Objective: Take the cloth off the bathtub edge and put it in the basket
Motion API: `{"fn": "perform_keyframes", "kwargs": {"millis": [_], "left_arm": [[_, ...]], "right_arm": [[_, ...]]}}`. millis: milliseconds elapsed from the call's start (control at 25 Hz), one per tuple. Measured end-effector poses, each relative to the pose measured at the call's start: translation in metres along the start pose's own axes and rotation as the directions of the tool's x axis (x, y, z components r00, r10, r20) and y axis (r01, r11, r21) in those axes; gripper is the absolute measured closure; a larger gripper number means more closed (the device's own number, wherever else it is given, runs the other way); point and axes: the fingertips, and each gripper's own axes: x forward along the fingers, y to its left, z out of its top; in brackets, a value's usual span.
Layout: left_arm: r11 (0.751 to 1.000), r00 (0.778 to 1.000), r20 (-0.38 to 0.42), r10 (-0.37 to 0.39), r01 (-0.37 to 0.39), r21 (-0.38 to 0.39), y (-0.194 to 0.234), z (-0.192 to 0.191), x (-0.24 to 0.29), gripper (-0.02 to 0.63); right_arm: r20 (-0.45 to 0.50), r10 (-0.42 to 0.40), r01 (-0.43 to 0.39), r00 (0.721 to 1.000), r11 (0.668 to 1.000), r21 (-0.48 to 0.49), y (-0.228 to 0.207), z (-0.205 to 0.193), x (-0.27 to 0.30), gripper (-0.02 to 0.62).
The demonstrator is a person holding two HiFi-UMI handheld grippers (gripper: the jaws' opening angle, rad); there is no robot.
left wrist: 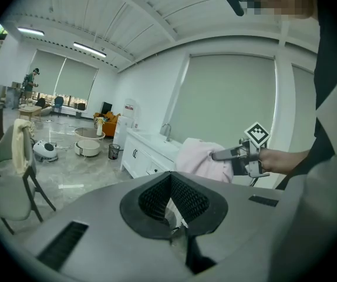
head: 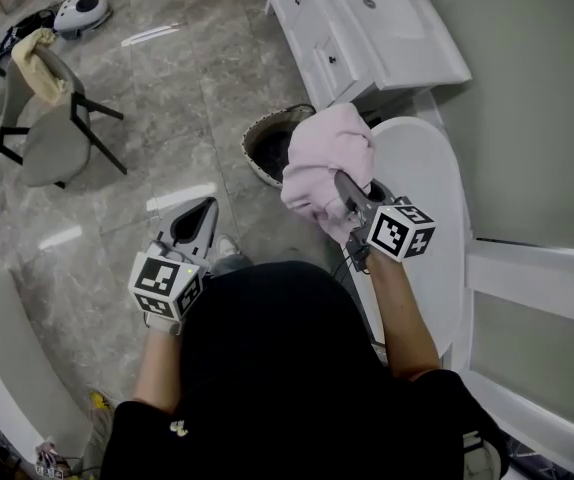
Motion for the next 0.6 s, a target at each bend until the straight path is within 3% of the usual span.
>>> {"fn": "perform_keyframes", "kwargs": {"millis": [600], "left_arm": [[0.994,0.994,0.029,0.104,-0.104,-0.018,0.076,0.03,0.001,0.594]], "right_arm": [[0.046,0.13,-0.128,0.99,0.991,-0.036,0.034,0.08,0.106,0.497]]}}
